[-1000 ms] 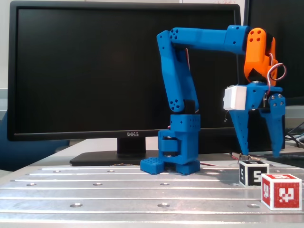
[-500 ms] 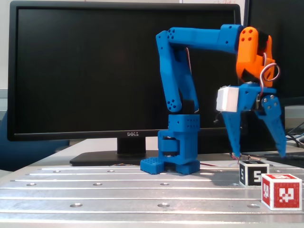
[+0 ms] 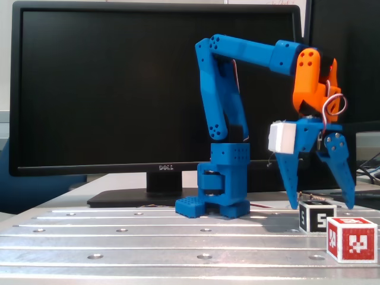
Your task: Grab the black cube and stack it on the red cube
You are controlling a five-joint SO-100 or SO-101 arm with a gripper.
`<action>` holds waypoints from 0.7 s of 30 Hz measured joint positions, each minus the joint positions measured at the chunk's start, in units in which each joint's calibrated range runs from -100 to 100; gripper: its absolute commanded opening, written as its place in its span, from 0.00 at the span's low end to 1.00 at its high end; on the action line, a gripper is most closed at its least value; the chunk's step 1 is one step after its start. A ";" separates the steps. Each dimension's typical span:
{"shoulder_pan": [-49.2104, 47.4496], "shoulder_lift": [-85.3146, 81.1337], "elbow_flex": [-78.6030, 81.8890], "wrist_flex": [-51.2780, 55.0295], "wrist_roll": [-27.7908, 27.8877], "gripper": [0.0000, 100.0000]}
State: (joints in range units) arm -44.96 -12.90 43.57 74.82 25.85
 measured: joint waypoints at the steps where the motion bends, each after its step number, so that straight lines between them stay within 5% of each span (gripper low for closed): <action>1: 0.07 0.00 0.72 -0.60 0.00 0.34; 21: -2.07 0.00 5.62 -7.13 -1.78 0.34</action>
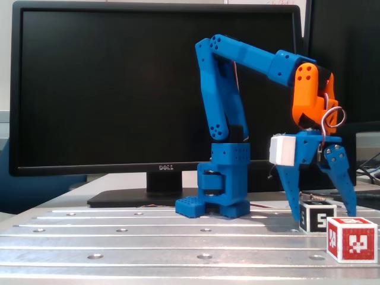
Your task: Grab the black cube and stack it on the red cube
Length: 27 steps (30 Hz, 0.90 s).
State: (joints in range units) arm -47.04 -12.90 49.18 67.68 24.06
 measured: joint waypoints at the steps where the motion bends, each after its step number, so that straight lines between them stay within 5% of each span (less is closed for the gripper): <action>1: -0.52 0.08 0.00 0.00 0.00 0.34; 27: -0.52 0.51 2.36 -3.44 0.00 0.34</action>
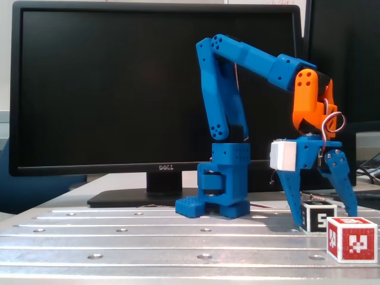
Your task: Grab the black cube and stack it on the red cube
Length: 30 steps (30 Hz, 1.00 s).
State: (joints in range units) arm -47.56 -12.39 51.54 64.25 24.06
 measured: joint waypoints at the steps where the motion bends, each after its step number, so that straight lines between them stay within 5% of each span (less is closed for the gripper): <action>1: 0.00 0.00 0.00 -0.09 0.00 0.34; 15: 0.07 0.00 0.00 -0.09 0.00 0.34; 30: 0.07 0.00 0.00 -0.09 0.00 0.20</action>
